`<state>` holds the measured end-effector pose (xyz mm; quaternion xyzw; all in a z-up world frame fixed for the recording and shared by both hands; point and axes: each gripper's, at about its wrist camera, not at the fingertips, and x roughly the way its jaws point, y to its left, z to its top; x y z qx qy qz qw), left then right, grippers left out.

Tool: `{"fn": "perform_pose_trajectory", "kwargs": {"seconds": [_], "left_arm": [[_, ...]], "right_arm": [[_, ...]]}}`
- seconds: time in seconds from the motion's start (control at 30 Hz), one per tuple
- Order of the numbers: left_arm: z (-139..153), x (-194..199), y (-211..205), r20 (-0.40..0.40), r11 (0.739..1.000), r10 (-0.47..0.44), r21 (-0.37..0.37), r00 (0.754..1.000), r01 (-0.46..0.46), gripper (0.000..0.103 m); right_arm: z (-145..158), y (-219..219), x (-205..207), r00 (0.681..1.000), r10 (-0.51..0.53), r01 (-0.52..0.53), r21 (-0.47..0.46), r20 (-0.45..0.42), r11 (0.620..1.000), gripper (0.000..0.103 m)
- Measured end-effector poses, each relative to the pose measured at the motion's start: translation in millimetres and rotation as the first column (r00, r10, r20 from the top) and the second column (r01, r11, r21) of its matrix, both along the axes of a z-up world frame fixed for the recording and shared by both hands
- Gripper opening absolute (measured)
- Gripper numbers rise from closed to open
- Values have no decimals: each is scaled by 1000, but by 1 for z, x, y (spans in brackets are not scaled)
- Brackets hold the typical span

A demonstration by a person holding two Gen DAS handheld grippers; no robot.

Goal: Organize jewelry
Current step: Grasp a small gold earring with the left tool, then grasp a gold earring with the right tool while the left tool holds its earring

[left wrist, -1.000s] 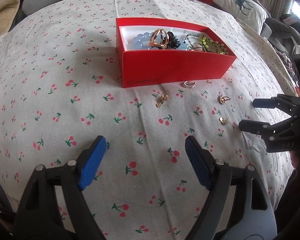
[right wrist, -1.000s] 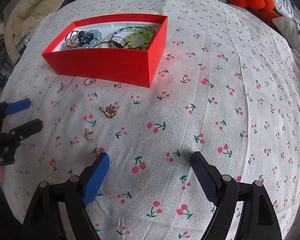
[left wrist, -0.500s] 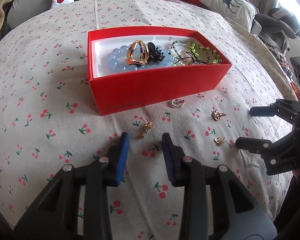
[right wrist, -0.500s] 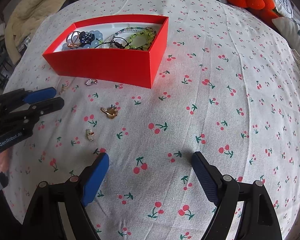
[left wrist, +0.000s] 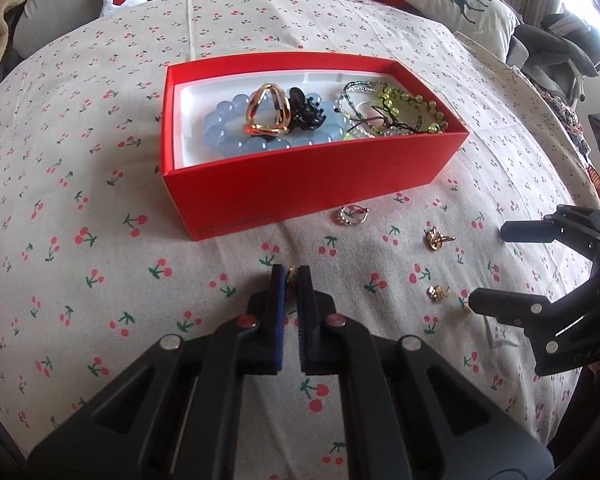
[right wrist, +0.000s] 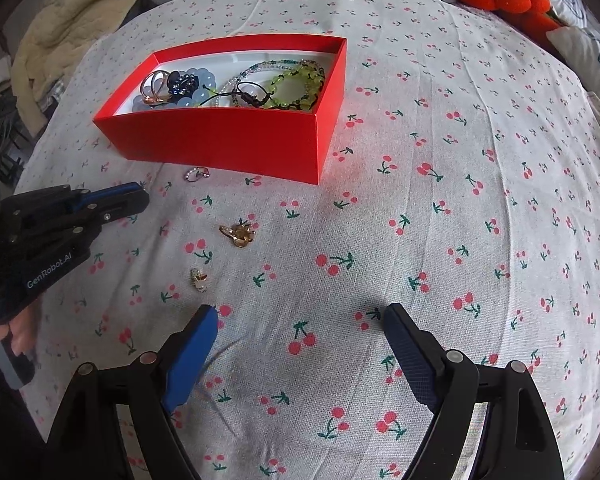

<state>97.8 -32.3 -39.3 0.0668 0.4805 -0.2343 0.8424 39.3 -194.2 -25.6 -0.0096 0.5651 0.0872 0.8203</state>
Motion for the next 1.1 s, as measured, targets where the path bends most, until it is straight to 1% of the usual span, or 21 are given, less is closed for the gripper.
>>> {"fn": "perform_pose_trajectory", "kwargs": {"seconds": [0.3, 0.5, 0.53, 0.67, 0.73, 0.83, 0.9, 0.93, 0.97, 1.0, 1.07, 1.1], "left_arm": [[7, -18, 22, -16, 1000, 5, -15, 1000, -5, 6], [11, -24, 38, -37, 998, 17, -52, 999, -19, 6], [11, -25, 40, -38, 998, 17, -52, 999, -19, 6], [10, -26, 46, -46, 998, 29, -53, 999, -32, 6], [10, -25, 49, -52, 998, 34, -56, 998, -37, 6], [11, -27, 50, -53, 998, 36, -58, 998, -39, 6], [11, -27, 50, -58, 997, 37, -59, 998, -40, 6], [10, -27, 50, -61, 997, 39, -59, 997, -42, 6], [10, -27, 51, -64, 997, 41, -59, 997, -45, 6], [9, -27, 51, -69, 997, 44, -61, 997, -48, 6], [9, -27, 52, -82, 996, 52, -65, 995, -58, 6], [9, -26, 52, -88, 996, 56, -67, 995, -62, 6]], "right_arm": [[4, 10, 8, 1000, -15, 15, 39, -8, 999, 86], [11, 5, 14, 998, -65, 65, 77, 1, 995, 85], [11, 5, 16, 997, -72, 72, 83, -2, 994, 83], [8, 11, 21, 996, -79, 81, 118, -30, 990, 70], [6, 16, 24, 996, -74, 79, 130, -43, 988, 66], [1, 24, 30, 996, -69, 76, 133, -56, 988, 57], [0, 29, 32, 996, -74, 80, 125, -56, 989, 54], [-1, 29, 34, 995, -81, 87, 125, -55, 988, 51], [-1, 29, 36, 995, -88, 94, 125, -54, 988, 45], [-1, 29, 37, 994, -95, 101, 124, -53, 987, 42], [-2, 28, 40, 993, -106, 112, 123, -53, 986, 27], [-2, 27, 41, 992, -110, 116, 124, -55, 986, 22]]}}
